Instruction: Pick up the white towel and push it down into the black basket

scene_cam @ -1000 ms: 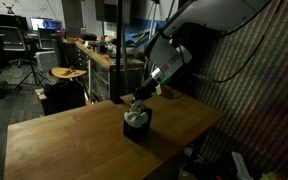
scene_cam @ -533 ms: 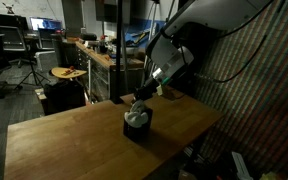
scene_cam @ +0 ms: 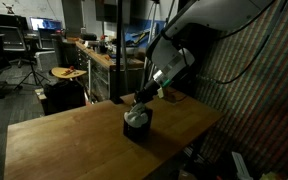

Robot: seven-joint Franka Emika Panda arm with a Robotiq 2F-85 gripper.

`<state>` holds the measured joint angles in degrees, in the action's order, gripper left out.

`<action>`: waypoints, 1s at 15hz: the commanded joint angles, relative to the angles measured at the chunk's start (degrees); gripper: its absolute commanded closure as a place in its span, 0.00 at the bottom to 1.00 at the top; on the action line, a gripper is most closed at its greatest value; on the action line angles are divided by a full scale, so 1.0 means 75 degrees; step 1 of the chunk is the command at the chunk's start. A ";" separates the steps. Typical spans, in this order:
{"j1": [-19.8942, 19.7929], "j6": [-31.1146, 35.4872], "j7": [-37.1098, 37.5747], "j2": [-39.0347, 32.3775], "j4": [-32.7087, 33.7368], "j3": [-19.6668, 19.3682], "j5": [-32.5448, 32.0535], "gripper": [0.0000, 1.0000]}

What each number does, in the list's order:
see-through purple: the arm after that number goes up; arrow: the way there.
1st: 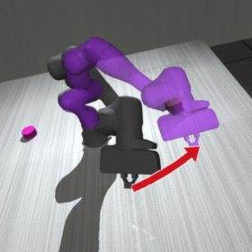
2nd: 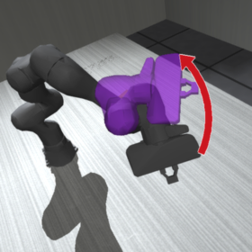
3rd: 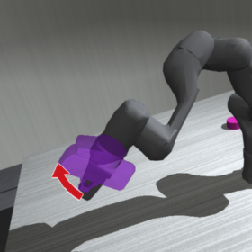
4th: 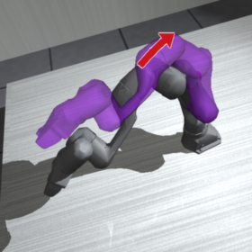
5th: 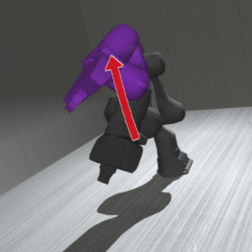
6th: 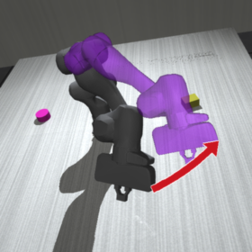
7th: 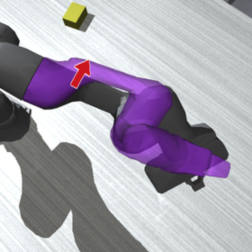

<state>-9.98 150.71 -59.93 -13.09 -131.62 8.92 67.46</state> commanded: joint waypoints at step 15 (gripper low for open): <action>-0.0066 -0.0238 -0.0615 0.0212 -0.0369 0.0181 0.1131 0.97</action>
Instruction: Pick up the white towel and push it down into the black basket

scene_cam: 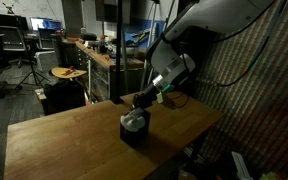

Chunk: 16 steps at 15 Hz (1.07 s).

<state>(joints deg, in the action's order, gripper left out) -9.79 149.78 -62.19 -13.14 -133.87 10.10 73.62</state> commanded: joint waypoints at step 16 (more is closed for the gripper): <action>-0.0161 0.0034 -0.2241 0.0512 -0.0307 0.0006 0.2033 0.96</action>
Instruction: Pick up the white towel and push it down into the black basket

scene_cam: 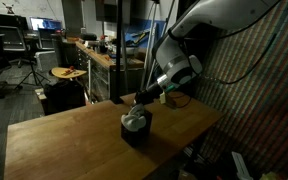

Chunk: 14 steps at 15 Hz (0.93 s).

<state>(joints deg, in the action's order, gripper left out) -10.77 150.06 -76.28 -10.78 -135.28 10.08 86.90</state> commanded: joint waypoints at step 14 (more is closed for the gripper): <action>0.0026 -0.0010 -0.0221 0.0218 -0.0714 0.0067 0.1021 0.96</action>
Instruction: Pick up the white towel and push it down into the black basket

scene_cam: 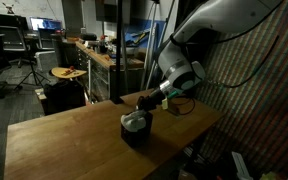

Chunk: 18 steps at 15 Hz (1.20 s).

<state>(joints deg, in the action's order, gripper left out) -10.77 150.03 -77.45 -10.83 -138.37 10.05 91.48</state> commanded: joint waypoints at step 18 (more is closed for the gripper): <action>0.1506 0.1866 0.3158 0.0194 -0.0982 -0.0909 -0.4358 0.96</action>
<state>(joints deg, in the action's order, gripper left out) -3.12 160.00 -61.33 -10.15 -142.51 6.63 70.02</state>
